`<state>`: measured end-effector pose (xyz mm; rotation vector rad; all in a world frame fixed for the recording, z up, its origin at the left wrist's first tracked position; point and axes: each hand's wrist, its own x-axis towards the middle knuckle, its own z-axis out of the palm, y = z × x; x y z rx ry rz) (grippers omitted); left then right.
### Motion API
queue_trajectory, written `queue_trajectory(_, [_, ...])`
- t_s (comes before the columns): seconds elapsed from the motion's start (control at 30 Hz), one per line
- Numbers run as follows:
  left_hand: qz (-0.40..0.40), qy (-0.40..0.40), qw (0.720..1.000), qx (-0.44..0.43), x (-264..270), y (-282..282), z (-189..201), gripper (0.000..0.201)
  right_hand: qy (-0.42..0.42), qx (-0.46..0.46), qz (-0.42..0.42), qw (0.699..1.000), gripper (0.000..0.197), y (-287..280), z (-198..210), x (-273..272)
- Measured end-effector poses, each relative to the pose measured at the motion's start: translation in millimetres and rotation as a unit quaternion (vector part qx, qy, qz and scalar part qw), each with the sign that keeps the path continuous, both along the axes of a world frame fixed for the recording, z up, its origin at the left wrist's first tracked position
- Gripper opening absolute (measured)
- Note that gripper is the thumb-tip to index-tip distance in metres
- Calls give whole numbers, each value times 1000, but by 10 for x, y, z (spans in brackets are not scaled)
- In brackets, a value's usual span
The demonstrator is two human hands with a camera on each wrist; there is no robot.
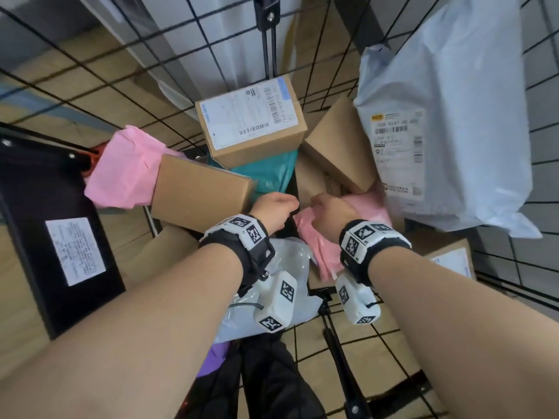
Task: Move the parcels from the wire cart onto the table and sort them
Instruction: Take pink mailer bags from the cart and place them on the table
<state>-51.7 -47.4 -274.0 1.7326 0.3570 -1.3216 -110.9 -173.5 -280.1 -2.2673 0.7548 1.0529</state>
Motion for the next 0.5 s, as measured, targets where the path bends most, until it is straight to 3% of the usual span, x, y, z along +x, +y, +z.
queue_trajectory(0.17, [-8,14,1000,-1,-61,43,-79,29,27,29,69,997,61,25,-47,-38])
queue_trajectory(0.33, [-7,14,1000,3,-125,119,-54,29,40,5,85,996,48,44,51,-109])
queue_trajectory(0.5, [-13,-12,1000,10,-132,173,85,26,45,-31,44,998,33,45,231,-184])
